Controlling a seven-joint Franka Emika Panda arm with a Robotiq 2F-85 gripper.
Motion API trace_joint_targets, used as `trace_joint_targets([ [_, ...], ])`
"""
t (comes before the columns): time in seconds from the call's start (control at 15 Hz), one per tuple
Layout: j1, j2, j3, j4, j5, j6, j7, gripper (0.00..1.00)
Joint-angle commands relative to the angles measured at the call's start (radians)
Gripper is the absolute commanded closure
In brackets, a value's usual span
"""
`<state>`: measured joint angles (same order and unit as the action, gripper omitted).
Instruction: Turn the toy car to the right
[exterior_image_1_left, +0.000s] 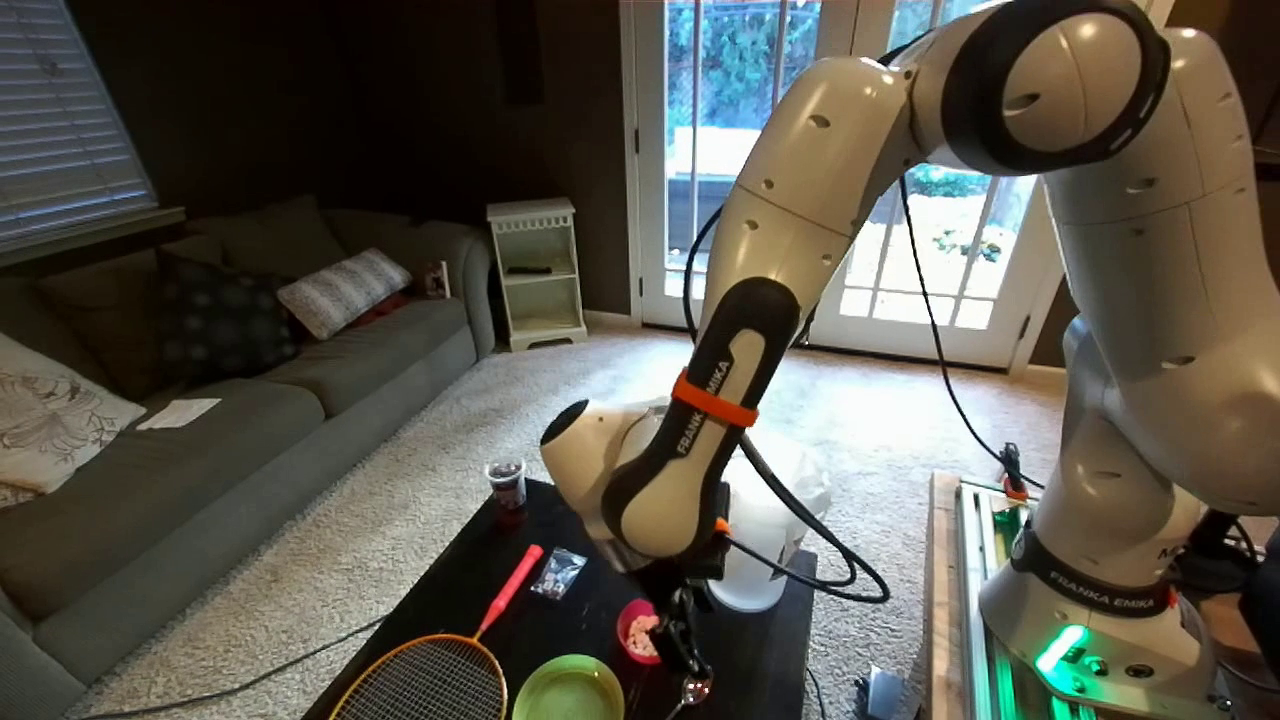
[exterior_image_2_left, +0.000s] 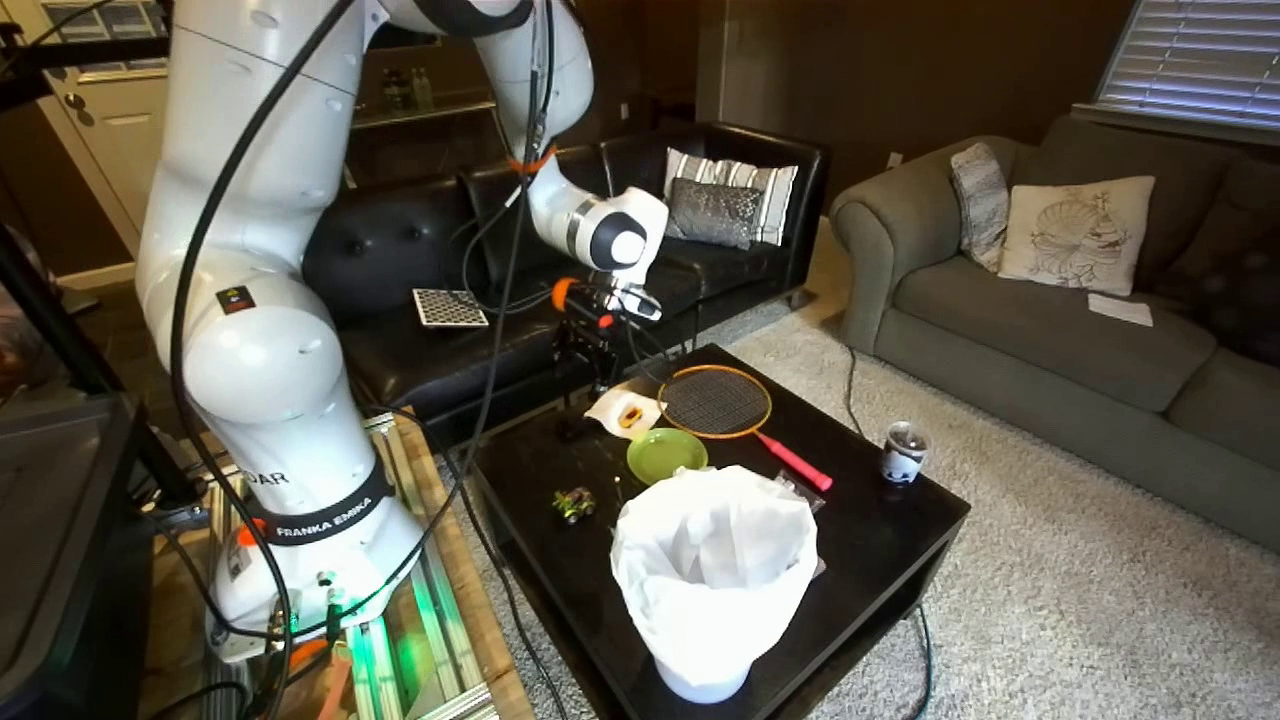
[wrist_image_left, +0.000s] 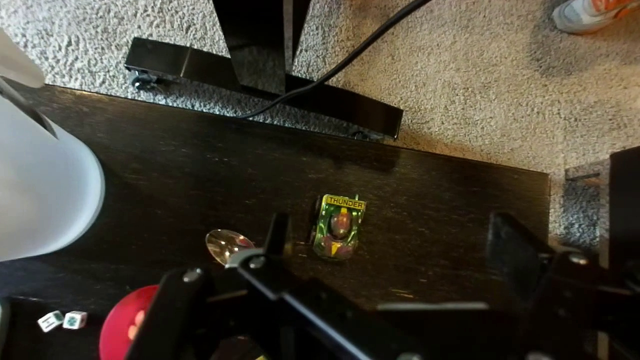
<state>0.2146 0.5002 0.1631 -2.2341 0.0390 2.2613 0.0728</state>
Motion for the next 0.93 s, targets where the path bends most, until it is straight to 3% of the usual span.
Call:
trace_joint_targets([
  [0.0, 0.075, 0.111, -0.015, 0.026, -0.043, 0.136, 0.09, 0.0],
  [0.27, 0.174, 0.206, -0.086, 0.032, -0.118, 0.277, 0.222, 0.0],
  [0.87, 0.194, 0.422, -0.144, 0.067, -0.116, 0.648, 0.161, 0.0],
])
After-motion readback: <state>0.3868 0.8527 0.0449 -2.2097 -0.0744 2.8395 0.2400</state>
